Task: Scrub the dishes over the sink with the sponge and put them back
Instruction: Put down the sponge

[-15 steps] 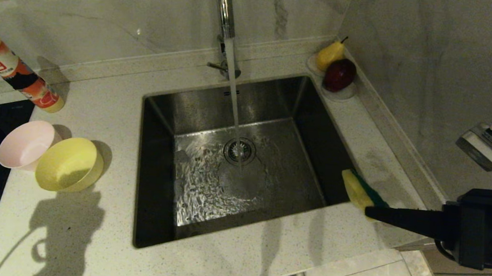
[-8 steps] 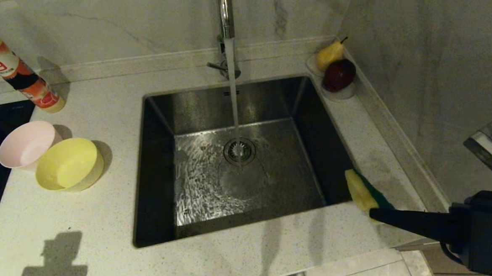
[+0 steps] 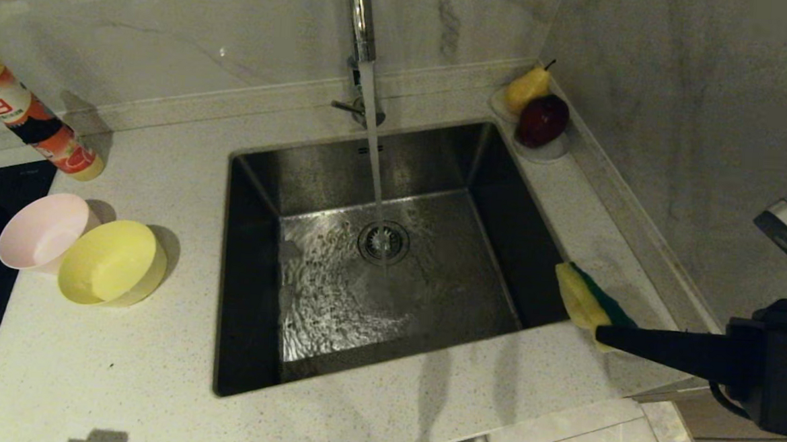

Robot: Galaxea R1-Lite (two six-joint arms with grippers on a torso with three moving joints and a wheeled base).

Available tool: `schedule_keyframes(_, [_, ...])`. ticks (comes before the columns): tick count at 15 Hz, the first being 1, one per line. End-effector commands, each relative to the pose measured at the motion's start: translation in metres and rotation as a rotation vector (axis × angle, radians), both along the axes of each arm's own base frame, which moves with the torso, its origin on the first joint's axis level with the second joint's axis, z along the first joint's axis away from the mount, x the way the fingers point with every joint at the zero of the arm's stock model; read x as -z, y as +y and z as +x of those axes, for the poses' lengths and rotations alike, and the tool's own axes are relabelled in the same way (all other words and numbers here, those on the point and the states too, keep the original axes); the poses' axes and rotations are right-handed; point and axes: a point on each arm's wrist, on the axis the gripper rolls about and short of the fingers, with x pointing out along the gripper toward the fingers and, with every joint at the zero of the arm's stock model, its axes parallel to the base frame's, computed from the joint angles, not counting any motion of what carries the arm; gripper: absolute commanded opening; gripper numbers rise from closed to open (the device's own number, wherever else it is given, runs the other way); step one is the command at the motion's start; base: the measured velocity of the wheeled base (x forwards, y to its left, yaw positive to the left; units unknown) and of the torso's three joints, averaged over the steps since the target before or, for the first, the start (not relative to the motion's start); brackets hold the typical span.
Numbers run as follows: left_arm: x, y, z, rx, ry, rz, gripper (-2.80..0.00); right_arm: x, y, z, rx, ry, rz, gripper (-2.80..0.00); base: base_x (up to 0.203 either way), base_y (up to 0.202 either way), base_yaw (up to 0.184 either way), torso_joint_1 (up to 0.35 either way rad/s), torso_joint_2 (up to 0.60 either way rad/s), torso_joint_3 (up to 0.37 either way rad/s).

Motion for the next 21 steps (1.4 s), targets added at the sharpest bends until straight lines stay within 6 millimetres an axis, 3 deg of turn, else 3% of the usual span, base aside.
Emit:
schedule_keyframes(1, [0.003,0.0,0.0,-0.002,-0.002,-0.006,-2.8,-0.001,-0.001,-0.003,-0.002,-0.007,0.006,-2.8,0.0,0.0,0.0,0.0,0.0,0.0])
schedule_keyframes(5, [0.003,0.0,0.0,-0.002,-0.002,-0.009,-2.8,0.007,-0.004,-0.002,0.001,-0.059,-0.067,-2.8,0.0,0.0,0.0,0.0,0.0,0.0])
schedule_keyframes(15, [0.003,0.0,0.0,-0.002,-0.002,-0.009,-2.8,0.009,-0.016,-0.011,0.264,-0.18,-0.223,-2.8,0.0,0.0,0.0,0.0,0.0,0.0])
schedule_keyframes(21, [0.003,0.0,0.0,-0.002,-0.002,-0.009,-2.8,0.025,-0.015,-0.003,0.448,-0.148,-0.344,-2.8,0.0,0.0,0.0,0.0,0.0,0.0])
